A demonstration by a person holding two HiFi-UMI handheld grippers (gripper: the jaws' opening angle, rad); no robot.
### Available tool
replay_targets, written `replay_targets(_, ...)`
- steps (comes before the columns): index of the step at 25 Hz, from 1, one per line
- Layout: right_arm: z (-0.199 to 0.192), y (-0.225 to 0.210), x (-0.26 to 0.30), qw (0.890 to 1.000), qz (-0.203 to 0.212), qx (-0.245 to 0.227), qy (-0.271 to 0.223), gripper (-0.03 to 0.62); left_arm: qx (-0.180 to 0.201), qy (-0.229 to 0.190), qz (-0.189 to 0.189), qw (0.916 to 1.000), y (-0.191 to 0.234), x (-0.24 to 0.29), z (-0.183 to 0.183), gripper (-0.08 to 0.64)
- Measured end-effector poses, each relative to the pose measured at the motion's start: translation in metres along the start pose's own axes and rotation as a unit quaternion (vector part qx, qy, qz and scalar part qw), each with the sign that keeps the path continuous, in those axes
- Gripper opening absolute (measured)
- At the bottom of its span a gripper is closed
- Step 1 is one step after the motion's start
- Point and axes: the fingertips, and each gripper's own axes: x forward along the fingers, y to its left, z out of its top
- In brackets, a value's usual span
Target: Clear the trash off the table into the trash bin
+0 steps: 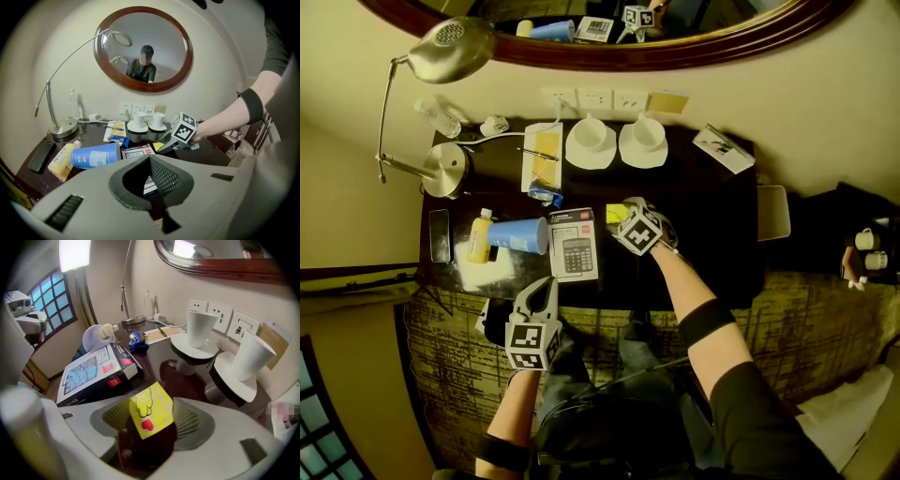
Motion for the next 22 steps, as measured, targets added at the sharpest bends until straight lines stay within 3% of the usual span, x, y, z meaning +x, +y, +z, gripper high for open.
replay_targets(2,-0.002,-0.004,-0.003,1.0,-0.007,0.014,0.0,0.218,-0.001,-0.001,0.006,1.0,0.002,0.0,-0.001,0.002)
replay_targets(5,-0.004,-0.005,-0.007,1.0,-0.006,0.026,0.0,0.164,0.003,0.002,0.004,1.0,0.0,0.001,-0.001,0.002)
replay_targets(7,-0.002,-0.004,-0.009,1.0,-0.012,0.02,-0.007,0.05,0.004,0.002,0.003,1.0,-0.001,0.001,-0.001,0.002)
replay_targets(14,-0.009,0.001,-0.018,0.998,-0.032,0.046,-0.012,0.034,0.008,-0.005,-0.003,0.9999,-0.008,-0.003,0.002,0.002)
replay_targets(22,0.007,0.004,-0.078,0.992,-0.062,0.086,-0.065,0.035,0.024,-0.019,-0.012,0.9995,-0.02,-0.012,0.016,0.002)
